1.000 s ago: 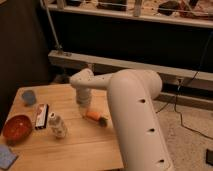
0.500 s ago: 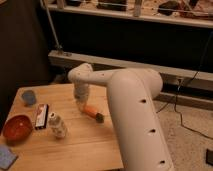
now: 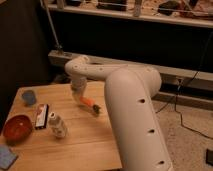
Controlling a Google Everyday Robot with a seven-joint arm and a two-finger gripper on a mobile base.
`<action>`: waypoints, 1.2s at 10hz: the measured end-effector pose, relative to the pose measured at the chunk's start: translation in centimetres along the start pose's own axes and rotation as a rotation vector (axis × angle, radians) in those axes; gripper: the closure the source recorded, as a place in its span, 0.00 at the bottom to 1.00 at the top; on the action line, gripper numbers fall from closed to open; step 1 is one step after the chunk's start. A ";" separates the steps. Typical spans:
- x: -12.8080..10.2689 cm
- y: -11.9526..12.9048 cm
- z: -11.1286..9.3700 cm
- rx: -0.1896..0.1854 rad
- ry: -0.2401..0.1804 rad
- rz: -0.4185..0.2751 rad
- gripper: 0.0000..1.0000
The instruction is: Place the pepper in the ceramic cup
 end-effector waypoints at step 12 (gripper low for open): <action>-14.4 2.0 -3.7 0.031 -0.124 -0.233 0.64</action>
